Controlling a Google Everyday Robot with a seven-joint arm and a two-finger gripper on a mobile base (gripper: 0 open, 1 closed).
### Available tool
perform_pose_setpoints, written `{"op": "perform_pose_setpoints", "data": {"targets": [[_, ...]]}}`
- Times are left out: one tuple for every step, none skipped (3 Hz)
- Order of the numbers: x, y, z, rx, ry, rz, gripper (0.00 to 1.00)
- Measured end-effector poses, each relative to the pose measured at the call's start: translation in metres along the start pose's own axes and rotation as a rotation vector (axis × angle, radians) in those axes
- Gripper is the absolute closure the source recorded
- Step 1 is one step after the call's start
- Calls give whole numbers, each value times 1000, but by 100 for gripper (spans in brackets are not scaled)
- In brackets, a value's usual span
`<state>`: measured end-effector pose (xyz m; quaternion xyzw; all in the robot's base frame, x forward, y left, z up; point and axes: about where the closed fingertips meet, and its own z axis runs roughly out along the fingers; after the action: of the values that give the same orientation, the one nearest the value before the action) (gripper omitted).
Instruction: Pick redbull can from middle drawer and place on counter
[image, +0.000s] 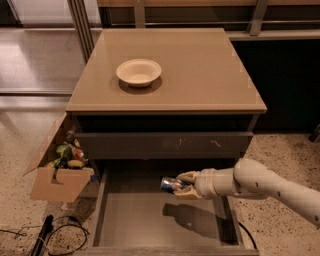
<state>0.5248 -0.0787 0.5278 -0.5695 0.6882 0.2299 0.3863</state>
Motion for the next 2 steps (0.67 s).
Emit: {"op": "perform_pose_setpoints", "data": {"targets": [[-27, -13, -55, 46, 8, -28, 100], [-59, -17, -114, 119, 20, -73, 100]]}}
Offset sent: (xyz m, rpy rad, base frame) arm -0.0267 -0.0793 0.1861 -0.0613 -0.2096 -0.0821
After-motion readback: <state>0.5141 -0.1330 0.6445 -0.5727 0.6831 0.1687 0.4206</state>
